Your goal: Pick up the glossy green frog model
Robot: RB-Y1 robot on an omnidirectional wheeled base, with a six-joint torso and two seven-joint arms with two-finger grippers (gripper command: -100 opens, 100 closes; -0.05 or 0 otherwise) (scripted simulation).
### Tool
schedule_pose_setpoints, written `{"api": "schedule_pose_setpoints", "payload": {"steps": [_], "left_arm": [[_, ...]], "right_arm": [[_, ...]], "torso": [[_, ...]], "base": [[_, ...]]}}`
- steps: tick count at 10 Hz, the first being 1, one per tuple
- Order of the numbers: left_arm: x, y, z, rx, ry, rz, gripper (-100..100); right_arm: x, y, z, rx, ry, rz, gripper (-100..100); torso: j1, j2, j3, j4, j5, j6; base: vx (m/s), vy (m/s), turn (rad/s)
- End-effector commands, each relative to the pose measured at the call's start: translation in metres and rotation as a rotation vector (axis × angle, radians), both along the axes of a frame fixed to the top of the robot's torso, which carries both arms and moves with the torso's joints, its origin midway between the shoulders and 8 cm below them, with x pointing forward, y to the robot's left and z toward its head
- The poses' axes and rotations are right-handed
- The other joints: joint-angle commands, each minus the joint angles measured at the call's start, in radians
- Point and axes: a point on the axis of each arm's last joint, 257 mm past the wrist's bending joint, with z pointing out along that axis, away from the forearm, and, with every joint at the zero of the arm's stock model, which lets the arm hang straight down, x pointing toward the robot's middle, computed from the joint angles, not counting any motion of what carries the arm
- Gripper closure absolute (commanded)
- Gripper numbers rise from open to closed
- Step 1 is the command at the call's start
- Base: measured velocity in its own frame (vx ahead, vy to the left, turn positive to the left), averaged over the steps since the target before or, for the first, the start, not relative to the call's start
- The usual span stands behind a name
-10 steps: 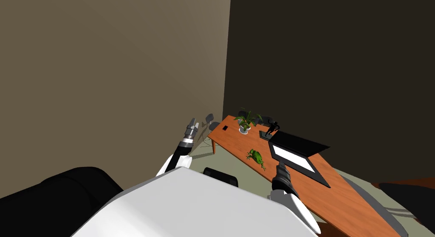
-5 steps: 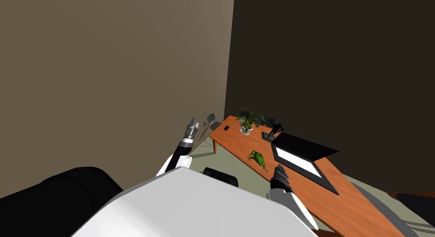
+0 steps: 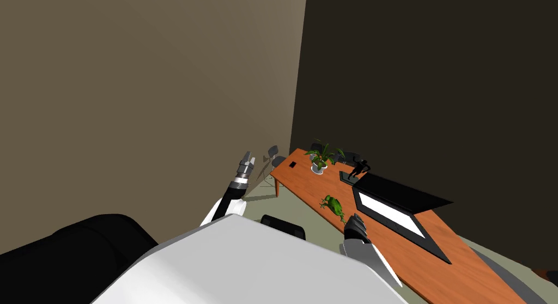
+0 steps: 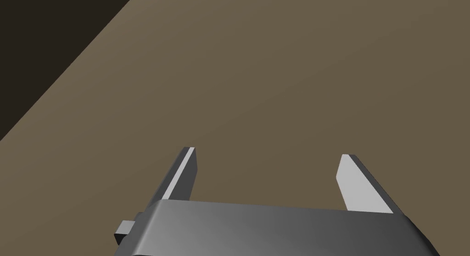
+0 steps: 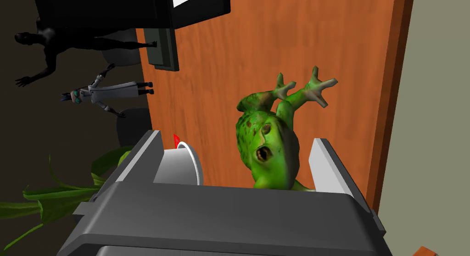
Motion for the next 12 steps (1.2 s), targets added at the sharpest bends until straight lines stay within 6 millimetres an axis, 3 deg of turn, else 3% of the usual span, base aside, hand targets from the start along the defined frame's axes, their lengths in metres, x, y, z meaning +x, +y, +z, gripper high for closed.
{"api": "schedule_pose_setpoints", "payload": {"steps": [1,9,12], "left_arm": [[0.000,0.000,0.000,0.000,0.000,0.000,0],[0.000,0.000,0.000,0.000,0.000,0.000,0],[0.000,0.000,0.000,0.000,0.000,0.000,0]], "right_arm": [[-0.002,0.004,-0.008,0.049,-0.008,-0.024,-100],[-0.004,0.022,-0.052,0.335,-0.055,-0.203,-100],[-0.003,0.024,-0.057,0.365,-0.061,-0.224,-100]], "torso": [[0.000,0.000,0.000,0.000,0.000,0.000],[-0.001,-0.001,-0.001,0.000,0.000,0.000],[-0.003,-0.004,-0.002,-0.001,-0.001,0.000]], "base": [[-0.004,-0.010,0.051],[0.004,-0.018,0.085],[0.043,-0.047,0.059]]}}
